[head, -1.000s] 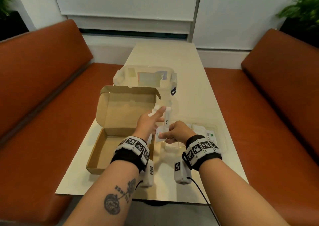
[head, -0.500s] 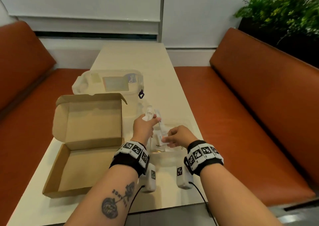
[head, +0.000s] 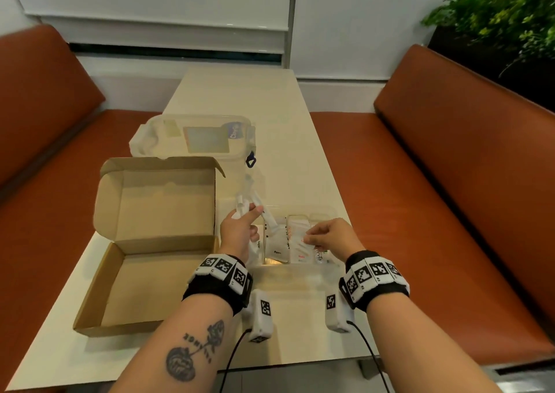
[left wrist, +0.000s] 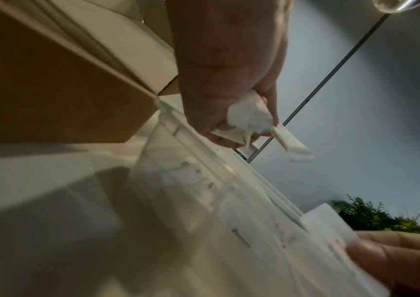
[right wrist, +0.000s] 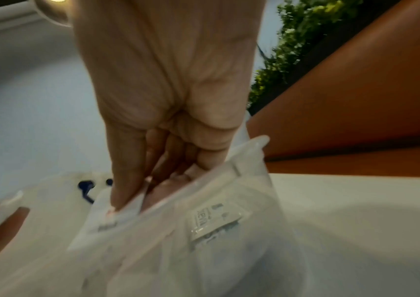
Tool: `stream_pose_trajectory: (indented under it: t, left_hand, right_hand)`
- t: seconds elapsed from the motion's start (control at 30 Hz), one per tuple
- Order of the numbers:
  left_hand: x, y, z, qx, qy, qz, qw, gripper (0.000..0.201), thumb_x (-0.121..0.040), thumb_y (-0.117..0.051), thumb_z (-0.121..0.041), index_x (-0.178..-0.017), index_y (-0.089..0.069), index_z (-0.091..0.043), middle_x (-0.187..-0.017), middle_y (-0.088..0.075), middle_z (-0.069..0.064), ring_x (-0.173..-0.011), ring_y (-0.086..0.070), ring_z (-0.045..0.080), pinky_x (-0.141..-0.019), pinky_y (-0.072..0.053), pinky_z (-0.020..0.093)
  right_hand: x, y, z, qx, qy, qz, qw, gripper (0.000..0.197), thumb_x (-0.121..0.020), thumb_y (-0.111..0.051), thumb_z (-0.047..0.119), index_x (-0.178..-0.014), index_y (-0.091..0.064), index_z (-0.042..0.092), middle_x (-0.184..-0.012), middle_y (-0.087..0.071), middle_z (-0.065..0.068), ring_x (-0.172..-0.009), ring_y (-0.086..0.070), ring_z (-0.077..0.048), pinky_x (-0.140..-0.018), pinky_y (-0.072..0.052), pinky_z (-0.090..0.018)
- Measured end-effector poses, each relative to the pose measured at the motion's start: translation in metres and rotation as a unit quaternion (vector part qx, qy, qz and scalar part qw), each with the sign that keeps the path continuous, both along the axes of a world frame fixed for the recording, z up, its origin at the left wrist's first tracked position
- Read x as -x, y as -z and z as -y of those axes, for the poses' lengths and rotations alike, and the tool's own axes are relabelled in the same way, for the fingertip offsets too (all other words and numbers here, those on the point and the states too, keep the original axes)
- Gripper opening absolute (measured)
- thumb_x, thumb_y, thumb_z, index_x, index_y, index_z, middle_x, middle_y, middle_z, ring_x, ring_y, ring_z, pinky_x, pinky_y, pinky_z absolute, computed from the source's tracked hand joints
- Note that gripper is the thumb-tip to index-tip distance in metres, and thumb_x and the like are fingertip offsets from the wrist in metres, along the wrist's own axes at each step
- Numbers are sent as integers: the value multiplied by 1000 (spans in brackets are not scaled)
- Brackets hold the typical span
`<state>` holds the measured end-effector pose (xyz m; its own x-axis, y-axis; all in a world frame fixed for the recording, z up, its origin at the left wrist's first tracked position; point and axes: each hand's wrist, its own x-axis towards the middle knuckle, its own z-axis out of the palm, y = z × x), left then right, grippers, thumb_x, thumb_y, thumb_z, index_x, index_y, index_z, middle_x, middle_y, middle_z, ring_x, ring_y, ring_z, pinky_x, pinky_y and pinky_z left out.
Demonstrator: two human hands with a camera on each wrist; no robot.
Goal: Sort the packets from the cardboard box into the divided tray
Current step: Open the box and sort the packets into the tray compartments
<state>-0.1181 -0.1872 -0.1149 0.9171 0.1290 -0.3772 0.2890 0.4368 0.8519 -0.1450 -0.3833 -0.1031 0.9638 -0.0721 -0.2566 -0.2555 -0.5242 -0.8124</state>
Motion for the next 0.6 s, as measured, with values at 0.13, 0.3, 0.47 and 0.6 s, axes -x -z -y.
stream_pose_trajectory:
  t: [0.13,0.3,0.47,0.6]
  left_hand:
    - [1,3,-2,2,9,13,1000,12,-83,-69,-7,-91,-64,-13,-75,-56,5,-39,-33,7,-38,-30,18]
    - [0,5,-2,-18,22,24,999,12,-83,-68,-8,-93,-64,-12,-77,-60,5,-41,-35,8,-39,-32,19]
    - [1,7,-1,-25,29,33,999,9,-83,-67,-7,-90,-64,-13,-73,-60,3,-39,-35,7,-38,-31,19]
    - [0,7,-1,-27,32,32,999,9,-83,-67,-6,-89,-64,-13,-70,-59,2,-39,-35,8,-39,-31,19]
  right_hand:
    - [-3,4,-7,141,-94,-7,985,8,-78,-75,12,-84,-75,7,-81,-70,-4,-60,-55,-3,-59,-44,-12]
    - [-7,8,-16,223,-144,-11,964,7,-81,-70,11,-85,-75,8,-88,-72,-7,-62,-55,-9,-63,-43,-17]
    - [-3,17,-20,262,-152,12,953,6,-80,-69,9,-84,-74,8,-80,-67,-1,-80,-60,-16,-67,-41,-17]
    - [0,19,-20,258,-153,33,953,24,-71,-76,6,-72,-54,16,-75,-45,6,-73,-47,-16,-56,-30,-16]
